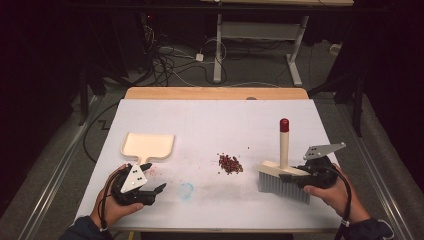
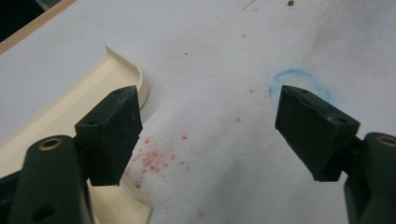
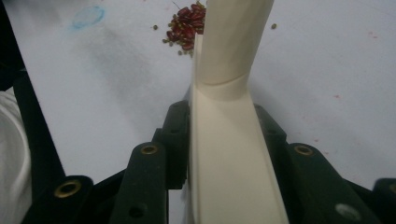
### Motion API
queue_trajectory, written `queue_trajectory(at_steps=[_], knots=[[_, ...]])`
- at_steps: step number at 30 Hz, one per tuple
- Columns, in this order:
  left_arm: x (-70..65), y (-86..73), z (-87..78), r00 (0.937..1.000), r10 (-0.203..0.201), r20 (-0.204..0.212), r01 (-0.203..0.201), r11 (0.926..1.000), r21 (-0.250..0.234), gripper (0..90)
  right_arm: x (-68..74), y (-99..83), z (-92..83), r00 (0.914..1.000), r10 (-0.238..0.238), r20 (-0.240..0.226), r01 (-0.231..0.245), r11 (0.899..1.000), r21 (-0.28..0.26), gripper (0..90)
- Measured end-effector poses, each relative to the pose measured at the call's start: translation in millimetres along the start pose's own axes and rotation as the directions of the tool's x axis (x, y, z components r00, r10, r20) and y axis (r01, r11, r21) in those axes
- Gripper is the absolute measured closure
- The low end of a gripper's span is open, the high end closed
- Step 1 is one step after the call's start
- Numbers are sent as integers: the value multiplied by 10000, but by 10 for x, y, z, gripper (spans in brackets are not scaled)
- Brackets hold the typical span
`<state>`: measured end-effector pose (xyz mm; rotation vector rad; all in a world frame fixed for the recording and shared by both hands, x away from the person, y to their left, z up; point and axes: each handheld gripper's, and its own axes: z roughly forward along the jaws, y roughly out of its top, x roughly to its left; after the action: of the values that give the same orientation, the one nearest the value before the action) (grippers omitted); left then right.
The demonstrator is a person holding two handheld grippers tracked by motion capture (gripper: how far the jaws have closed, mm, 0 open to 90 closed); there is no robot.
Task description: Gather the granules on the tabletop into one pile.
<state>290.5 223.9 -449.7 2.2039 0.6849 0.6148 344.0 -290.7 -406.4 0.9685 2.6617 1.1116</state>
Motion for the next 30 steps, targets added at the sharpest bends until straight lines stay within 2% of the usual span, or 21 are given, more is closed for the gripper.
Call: queue_trajectory(at_steps=[2,8,10,11,13,14,15,16,17,20,21,22,24,26,29,30], knots=[[-4,2,5,10000,33,35,-33,10000,32,220,-92,27,30,9999,-138,-8,138,9999,41,617],[-12,3,29,9999,76,132,-78,9999,136,220,-384,100,110,9995,-75,304,63,9993,381,535],[-13,4,34,9999,80,138,-82,9998,157,220,-492,123,117,9986,196,496,-211,9994,291,473],[-14,4,36,9999,80,138,-82,9998,155,220,-553,132,121,9978,350,565,-373,9985,412,443],[-16,5,41,9998,73,162,-76,9998,156,220,-663,135,110,9938,606,929,-617,9981,84,473],[-17,6,43,9998,83,167,-86,9998,165,220,-710,139,108,9881,729,1357,-736,9973,3,495],[-18,6,45,9998,81,180,-84,9998,170,220,-751,138,107,9857,830,1466,-835,9965,-23,488],[-17,6,47,9998,96,189,-100,9998,182,220,-788,137,112,9825,1138,1477,-1124,9935,-181,494],[-17,7,50,9998,103,194,-107,9997,206,220,-815,139,126,9745,1379,1768,-1365,9904,-206,501],[-25,7,56,9996,46,264,-53,9996,263,220,-853,142,231,9371,1736,3028,-1892,9817,227,505],[-27,7,57,9996,44,269,-51,9996,267,220,-870,134,269,9266,1991,3192,-2181,9756,247,502],[-28,7,57,9996,50,276,-58,9996,269,220,-888,125,306,9210,2232,3191,-2429,9698,227,499],[-23,8,60,9996,119,238,-125,9996,245,220,-906,118,374,9168,2533,3087,-2689,9631,82,488],[-27,6,65,9995,58,319,-68,9995,300,220,-917,120,439,9191,2553,3001,-2728,9619,172,488],[-31,4,73,9993,103,348,-116,9992,375,220,-921,137,538,9055,2549,3393,-2821,9589,323,461],[-33,4,75,9993,110,365,-124,9992,384,220,-921,146,561,9067,2488,3405,-2765,9604,344,468]])
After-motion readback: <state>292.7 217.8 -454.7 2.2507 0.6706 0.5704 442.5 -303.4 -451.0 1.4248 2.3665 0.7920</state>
